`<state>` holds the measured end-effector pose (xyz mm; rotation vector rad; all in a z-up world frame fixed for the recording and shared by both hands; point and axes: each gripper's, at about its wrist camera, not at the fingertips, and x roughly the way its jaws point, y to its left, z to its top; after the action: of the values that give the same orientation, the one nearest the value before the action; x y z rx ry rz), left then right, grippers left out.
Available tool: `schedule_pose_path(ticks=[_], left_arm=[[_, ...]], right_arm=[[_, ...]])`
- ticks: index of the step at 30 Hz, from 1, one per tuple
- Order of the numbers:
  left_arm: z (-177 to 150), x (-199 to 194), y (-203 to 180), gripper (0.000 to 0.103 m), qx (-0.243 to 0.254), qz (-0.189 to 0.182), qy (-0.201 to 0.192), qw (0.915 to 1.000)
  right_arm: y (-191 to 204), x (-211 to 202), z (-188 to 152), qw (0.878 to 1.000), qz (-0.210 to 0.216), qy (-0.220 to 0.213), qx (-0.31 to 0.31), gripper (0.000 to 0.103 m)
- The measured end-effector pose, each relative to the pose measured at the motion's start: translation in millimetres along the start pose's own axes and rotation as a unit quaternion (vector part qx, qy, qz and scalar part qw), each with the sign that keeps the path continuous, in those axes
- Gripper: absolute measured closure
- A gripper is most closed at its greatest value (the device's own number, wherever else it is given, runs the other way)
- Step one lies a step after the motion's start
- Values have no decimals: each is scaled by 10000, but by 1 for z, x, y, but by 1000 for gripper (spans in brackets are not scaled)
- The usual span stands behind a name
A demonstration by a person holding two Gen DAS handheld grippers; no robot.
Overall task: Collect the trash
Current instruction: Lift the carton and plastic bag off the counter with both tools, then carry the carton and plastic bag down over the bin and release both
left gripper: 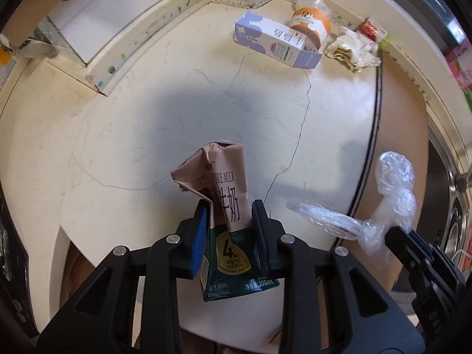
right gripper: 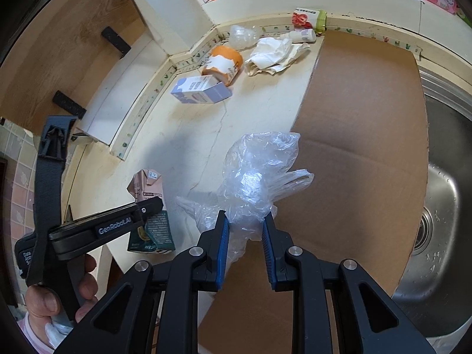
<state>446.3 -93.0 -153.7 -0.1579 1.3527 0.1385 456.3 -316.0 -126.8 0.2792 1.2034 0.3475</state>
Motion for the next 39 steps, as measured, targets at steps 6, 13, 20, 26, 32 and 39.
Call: schedule_pose_path(ticks=[6,13,20,26,32,39], left_arm=[[-28,-30,20,77,338,-230,-179,9990],[-85,-60,52,77,965,-466,-362,9936],[-155,-83,84,77,1591,-710,-544,9832],[-219,-91,110,77,2043,-863,-560,9735],[-272,-79,129,77,2403,-961,-358,9653],[-309,-33,136,77,2725,-960,-115,9573]], right_arm=[[26,-18,-33,9999,-41,-130,19,82],[70,-43,-101,9988,-203,-408,192,82],[105,-61,-193,9956,-371,-646,563,82],[137,-66,-278,9940,-682,-597,614,82],[150,-54,-349,9931,-889,-313,696,82],[141,-11,-414,9904,-1071,107,868,82]])
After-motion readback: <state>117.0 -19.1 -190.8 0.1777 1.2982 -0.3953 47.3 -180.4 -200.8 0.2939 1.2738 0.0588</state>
